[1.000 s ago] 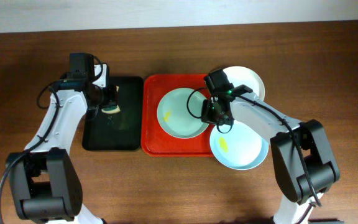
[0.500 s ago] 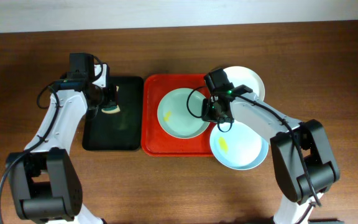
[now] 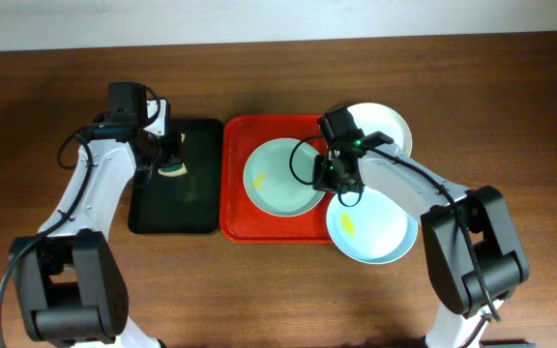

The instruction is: Clean dirty plates on tray and stack at the side

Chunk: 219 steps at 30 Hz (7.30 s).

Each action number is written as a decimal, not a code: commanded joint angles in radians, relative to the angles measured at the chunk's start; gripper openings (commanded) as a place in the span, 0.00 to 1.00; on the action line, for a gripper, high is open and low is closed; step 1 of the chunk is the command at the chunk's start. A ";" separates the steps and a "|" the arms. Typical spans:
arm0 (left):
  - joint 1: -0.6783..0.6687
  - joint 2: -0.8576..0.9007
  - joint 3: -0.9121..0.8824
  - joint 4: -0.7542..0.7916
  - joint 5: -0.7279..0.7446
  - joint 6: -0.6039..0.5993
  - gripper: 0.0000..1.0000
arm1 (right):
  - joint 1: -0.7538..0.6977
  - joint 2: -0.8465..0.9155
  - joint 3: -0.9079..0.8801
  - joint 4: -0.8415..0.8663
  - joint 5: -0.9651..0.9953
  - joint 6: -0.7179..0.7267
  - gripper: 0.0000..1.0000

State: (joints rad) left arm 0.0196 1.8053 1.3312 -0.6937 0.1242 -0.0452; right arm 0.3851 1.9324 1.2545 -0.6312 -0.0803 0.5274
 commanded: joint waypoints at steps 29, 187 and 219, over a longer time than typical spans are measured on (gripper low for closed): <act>-0.298 0.016 0.285 -0.314 0.069 -0.103 0.00 | 0.061 -0.011 -0.006 -0.020 -0.013 0.000 0.04; -0.484 0.240 -0.022 0.182 -0.256 -0.199 0.00 | 0.061 -0.011 -0.006 -0.024 0.003 -0.026 0.04; -0.481 -0.021 0.005 0.001 -0.039 -0.205 0.00 | 0.061 -0.011 -0.006 -0.023 0.006 -0.026 0.04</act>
State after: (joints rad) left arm -0.4599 1.7676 1.3506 -0.6941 0.1699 -0.2535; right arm 0.4377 1.9289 1.2545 -0.6575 -0.0620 0.4973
